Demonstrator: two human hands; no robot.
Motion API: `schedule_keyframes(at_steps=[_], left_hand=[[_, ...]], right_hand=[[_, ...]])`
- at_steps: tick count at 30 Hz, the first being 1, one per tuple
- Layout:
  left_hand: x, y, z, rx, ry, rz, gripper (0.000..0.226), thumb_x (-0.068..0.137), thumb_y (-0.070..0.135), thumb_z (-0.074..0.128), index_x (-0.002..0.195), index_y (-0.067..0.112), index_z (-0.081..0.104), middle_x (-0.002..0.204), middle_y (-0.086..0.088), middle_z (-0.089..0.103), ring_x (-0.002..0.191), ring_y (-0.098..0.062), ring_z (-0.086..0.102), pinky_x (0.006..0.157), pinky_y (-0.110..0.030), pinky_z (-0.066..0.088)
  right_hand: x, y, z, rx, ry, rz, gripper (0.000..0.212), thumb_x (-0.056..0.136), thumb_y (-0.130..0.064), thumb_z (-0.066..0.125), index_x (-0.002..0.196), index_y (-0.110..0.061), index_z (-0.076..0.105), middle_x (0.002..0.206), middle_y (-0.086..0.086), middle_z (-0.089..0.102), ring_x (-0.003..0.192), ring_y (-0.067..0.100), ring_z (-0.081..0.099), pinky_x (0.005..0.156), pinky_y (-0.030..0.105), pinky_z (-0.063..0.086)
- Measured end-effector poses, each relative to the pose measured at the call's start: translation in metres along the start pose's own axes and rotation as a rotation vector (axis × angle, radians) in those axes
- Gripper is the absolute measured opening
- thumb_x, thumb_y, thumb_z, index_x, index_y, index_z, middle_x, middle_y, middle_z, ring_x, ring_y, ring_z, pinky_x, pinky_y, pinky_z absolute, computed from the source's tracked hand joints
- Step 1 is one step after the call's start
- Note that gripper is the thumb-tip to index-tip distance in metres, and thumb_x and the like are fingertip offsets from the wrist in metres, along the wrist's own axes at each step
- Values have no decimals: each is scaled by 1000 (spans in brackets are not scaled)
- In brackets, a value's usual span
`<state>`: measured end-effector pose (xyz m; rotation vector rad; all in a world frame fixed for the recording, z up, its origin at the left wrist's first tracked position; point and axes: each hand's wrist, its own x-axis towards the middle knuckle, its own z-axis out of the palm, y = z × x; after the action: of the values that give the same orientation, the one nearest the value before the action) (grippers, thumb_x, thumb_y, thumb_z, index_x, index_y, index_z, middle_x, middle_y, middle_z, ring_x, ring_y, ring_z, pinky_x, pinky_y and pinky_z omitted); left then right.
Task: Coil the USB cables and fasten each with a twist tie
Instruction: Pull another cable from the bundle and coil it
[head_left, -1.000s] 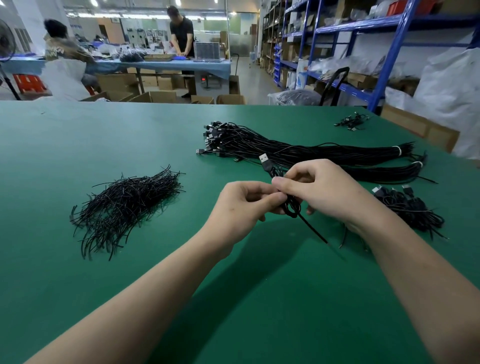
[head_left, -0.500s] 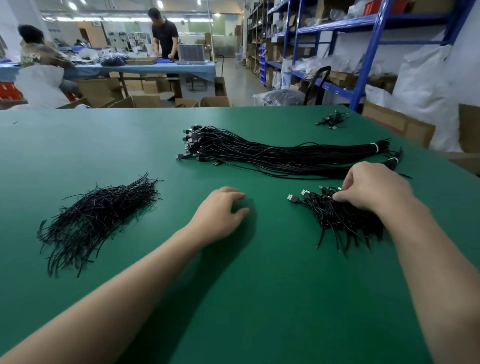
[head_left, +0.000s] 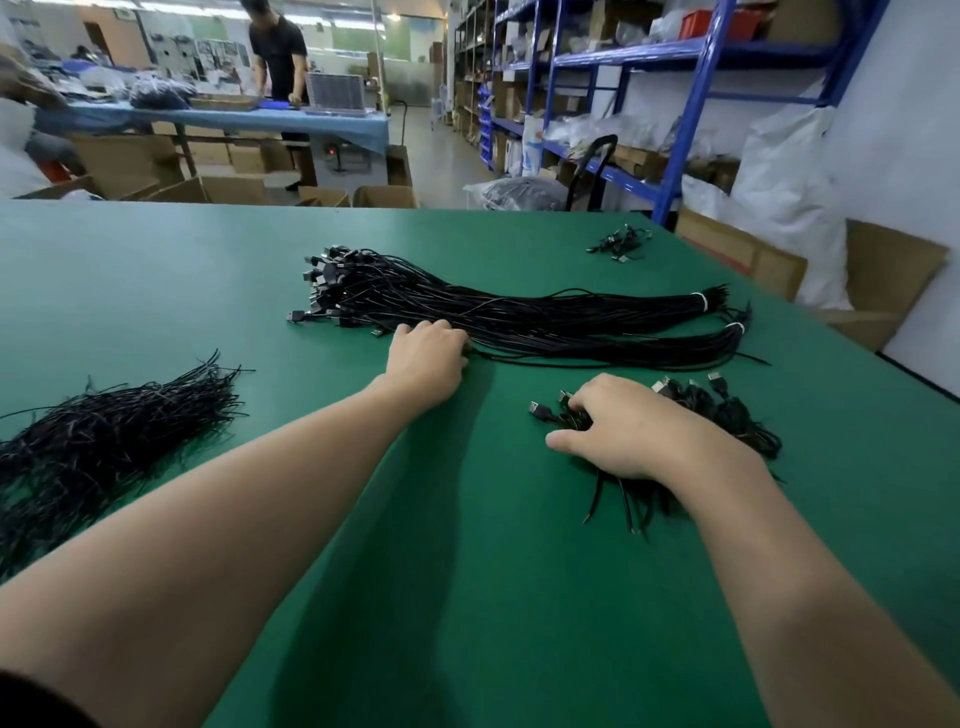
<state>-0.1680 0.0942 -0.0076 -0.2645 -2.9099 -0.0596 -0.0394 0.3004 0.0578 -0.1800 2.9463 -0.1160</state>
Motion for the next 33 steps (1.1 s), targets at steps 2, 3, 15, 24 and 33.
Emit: schedule_keyframes(at_steps=[2,3,15,24,33], left_hand=[[1,-1,1,-9,70,5,26,101,30,56,123,26,68,126,-4,62,121,-26,56,98,-39,34],[1,-1,0,-40,97,10,24,101,30,57,120,26,70,123,-3,62,116,-26,58,97,-38,34],[-7,12,-109,-314,621,135,20,96,40,64,108,29,77,93,5,57,90,-20,58,86,-36,41],[-60,13,-151,-450,626,50,20,93,43,69,104,29,79,95,8,76,81,-8,64,73,-30,54],[-132,-16,-167,-1029,491,-104,18,97,36,65,96,24,78,67,14,71,51,6,52,52,-10,38]], right_hand=[[1,0,1,-17,-6,3,60,96,-57,54,131,-8,61,141,8,51,127,28,52,104,42,46],[1,0,2,-22,-4,0,61,96,-57,53,133,-9,60,143,8,50,129,27,50,105,42,44],[1,-1,0,-39,56,-31,62,101,-59,41,136,-11,58,155,8,43,155,19,12,123,49,6],[34,-7,-34,0,-114,47,66,106,-53,32,154,-8,35,160,13,35,144,31,38,112,40,33],[79,16,-30,-94,-259,196,71,107,-53,23,157,-3,23,165,16,20,150,35,25,117,45,27]])
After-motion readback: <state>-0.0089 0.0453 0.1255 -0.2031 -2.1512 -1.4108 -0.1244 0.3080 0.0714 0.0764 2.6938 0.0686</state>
